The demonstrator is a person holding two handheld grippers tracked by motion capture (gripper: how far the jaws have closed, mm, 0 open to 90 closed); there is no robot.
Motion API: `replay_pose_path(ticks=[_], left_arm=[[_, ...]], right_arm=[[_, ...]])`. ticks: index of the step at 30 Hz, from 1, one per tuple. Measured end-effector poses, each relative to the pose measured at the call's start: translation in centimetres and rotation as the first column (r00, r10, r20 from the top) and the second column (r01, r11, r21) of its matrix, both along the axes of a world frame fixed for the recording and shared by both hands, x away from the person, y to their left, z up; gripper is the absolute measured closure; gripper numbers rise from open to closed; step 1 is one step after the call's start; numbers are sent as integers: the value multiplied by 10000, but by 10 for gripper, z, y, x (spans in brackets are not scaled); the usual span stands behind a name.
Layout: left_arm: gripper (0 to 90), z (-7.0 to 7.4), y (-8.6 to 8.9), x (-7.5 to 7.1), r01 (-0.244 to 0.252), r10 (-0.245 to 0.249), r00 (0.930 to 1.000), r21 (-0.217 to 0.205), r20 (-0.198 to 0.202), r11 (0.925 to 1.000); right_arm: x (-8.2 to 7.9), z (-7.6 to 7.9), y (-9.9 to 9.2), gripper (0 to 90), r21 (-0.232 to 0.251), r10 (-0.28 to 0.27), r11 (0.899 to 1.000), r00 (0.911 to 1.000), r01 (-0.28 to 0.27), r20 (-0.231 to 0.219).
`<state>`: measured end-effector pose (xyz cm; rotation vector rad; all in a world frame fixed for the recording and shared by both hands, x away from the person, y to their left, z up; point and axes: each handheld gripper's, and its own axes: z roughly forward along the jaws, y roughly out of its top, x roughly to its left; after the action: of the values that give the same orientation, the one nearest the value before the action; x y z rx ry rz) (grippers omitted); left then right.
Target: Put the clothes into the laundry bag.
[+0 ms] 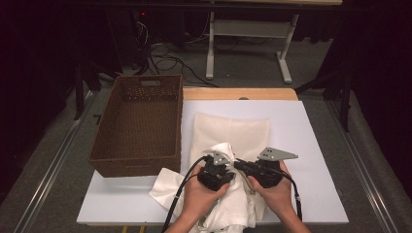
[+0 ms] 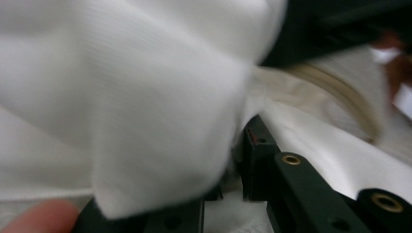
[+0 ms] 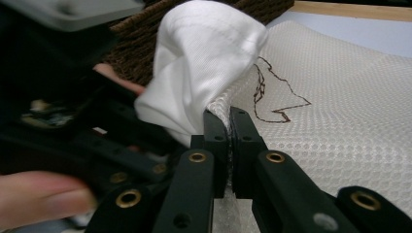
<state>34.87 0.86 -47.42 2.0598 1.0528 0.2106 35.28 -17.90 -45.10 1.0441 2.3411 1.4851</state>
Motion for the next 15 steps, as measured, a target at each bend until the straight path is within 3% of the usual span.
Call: replay_pose_path(ticks=[2,3,7,10,15], left_arm=[[800,-5,-3,5,-398,394,9991,215,181,9990],[798,-8,-3,9,-484,484,9988,33,5,9988],[725,0,4,2,88,-86,10000,-525,41,9986],[588,9,14,-8,476,-462,9988,-974,162,9941],[376,27,33,-19,485,-433,9980,-1203,453,9916]], right_arm=[[-1,1,1,886,-13,92,10000,10000,-92,35],[-2,2,1,886,-12,104,9999,9999,-104,-14],[0,0,-1,886,28,66,10000,10000,-66,-31],[1,0,-2,885,64,77,10000,10000,-77,-33],[2,-1,-3,885,-63,14,10000,10000,-14,-14]])
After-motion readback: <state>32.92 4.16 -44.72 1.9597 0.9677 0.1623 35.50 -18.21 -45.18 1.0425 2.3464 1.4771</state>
